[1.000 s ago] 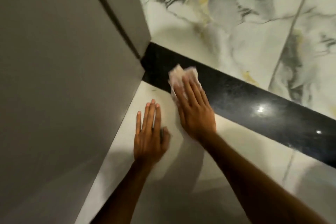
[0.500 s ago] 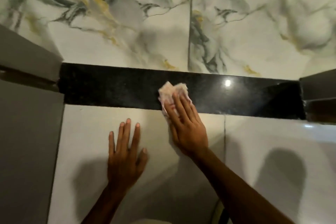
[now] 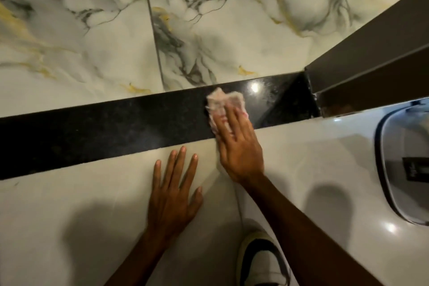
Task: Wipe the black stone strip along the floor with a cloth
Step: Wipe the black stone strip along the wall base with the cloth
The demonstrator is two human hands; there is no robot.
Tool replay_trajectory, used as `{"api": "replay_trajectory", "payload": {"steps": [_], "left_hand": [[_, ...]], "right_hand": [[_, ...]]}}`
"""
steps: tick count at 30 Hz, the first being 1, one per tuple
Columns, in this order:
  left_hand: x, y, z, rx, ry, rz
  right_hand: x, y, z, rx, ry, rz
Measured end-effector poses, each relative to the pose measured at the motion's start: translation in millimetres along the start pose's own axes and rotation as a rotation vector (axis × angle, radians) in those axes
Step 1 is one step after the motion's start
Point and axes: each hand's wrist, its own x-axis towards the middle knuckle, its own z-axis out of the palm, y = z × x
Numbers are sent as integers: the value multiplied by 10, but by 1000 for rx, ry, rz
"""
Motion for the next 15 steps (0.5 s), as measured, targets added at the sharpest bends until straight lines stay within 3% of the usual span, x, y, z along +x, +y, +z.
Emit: {"api": "replay_trajectory", "payload": {"steps": [3, 6, 11, 15], "left_hand": [[13, 29, 7, 2, 1, 2], [-2, -14, 79, -14, 16, 6], [28, 7, 19, -11, -75, -18], [20, 187, -574, -22, -296, -71]], "right_hand": [[-59, 484, -166, -73, 52, 296], [478, 793, -261, -49, 129, 515], [675, 451, -307, 137, 65, 449], [-255, -112, -711, 335, -290, 463]]}}
